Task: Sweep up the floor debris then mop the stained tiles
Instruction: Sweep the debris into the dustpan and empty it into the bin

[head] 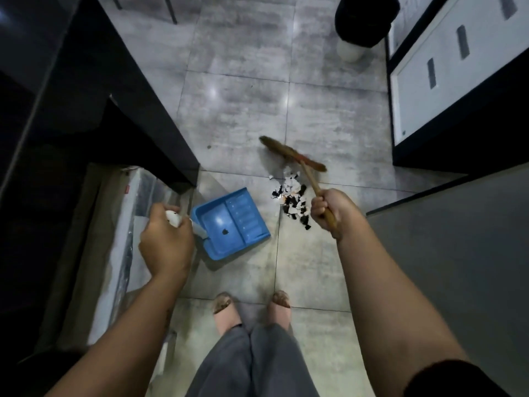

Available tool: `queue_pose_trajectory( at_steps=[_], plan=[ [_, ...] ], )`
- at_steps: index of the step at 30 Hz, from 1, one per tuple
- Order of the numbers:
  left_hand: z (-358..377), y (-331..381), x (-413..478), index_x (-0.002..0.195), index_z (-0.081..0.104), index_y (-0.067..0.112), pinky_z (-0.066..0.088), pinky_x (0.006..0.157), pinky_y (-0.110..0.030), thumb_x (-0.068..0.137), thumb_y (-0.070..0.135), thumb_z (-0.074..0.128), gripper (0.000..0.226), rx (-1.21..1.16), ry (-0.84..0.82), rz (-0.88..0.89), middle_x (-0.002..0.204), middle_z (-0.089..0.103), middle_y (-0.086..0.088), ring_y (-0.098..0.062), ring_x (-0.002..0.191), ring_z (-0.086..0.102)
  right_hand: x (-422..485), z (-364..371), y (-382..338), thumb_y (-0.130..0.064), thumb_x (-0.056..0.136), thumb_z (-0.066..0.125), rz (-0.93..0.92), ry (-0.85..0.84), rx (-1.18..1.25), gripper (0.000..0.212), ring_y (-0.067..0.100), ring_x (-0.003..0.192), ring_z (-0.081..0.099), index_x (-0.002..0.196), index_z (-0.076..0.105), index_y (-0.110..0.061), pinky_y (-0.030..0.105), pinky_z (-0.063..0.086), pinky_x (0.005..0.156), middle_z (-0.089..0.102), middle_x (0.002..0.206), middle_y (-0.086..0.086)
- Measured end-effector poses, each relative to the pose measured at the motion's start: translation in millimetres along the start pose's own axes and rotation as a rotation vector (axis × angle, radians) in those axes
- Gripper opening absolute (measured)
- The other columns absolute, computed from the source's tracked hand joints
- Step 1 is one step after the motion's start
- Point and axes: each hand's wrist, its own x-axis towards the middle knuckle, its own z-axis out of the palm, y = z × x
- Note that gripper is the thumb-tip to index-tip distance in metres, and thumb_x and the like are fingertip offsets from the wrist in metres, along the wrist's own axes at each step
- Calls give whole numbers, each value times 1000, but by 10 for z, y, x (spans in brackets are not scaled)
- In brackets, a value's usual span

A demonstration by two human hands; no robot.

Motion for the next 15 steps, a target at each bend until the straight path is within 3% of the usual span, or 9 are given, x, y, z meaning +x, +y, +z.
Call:
queue_pose_trajectory(
  at_steps=[3, 8, 15],
  plan=[
    [28, -22, -51, 99, 58, 18, 50, 69, -37, 85, 19, 64, 15, 5, 20, -33, 89, 66, -12, -33, 80, 60, 180, -43, 45, -14, 105, 19, 63, -17, -114, 28, 4, 24, 26, 82, 36, -15, 11, 21, 25, 32, 39, -5],
    [64, -15, -118, 99, 60, 14, 38, 66, -31, 85, 18, 66, 15, 11, 29, -19, 89, 67, -15, -35, 82, 60, -114, -487, 380, -16, 104, 27, 153, 7, -105, 20, 4, 26, 29, 92, 42, -16, 11, 25, 25, 36, 45, -5],
    [58, -53, -166, 102, 59, 12, 44, 70, -36, 88, 19, 65, 16, 30, -10, 25, 91, 67, -17, -36, 84, 61, -733, -872, 450, -14, 106, 28, -65, 30, -108, 26, 3, 29, 28, 112, 52, -23, 12, 23, 25, 34, 49, -6]
  ],
)
